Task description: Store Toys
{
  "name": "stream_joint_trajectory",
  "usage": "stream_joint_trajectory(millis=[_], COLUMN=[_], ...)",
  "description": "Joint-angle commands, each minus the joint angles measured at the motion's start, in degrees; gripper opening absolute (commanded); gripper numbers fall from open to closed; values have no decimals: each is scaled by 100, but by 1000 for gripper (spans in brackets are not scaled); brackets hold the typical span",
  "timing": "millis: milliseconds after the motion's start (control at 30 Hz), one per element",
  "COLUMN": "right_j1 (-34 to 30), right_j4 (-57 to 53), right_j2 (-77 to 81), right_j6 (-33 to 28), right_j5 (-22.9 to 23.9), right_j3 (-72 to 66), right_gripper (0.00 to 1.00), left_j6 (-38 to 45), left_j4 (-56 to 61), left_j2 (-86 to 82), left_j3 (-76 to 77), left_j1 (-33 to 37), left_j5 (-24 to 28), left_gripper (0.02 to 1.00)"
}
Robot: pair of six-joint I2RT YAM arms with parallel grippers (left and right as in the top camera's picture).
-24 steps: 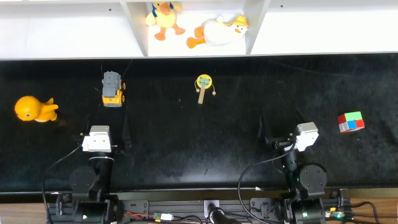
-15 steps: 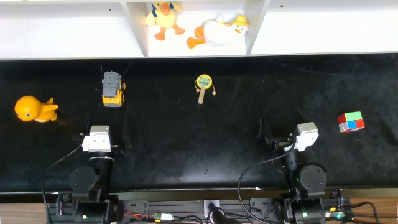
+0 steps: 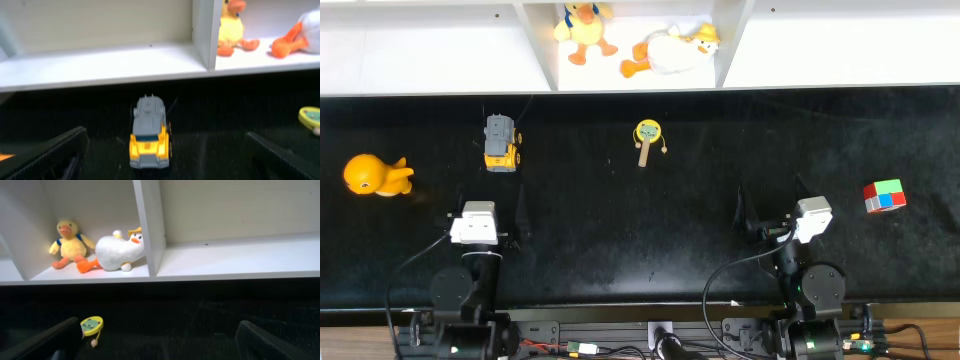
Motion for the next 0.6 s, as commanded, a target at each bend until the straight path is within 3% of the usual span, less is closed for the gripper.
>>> stream_joint_trajectory(millis=[33, 133, 333, 500, 600], right_j1=[31, 31, 31, 31, 31], right_j4=[11, 11, 11, 11, 11], right_j2=[-55, -55, -55, -55, -55], right_j6=[24, 24, 24, 24, 24], right_j5=[-39, -39, -39, -37, -37], right_j3=[-76, -76, -76, -76, -76], right_gripper=[991, 996, 996, 996, 996], left_j6=[-402, -542, -627, -507, 151], left_j4=[-431, -1327, -3388, -4922, -5357], left_j2=[737, 1386, 2848, 4207, 5090], left_j3=[1327, 2247, 4210, 5755, 6553], left_j1=[28, 28, 291, 988, 1611], left_j5=[-308, -555, -568, -509, -186], left_gripper=[996, 993, 996, 996, 996])
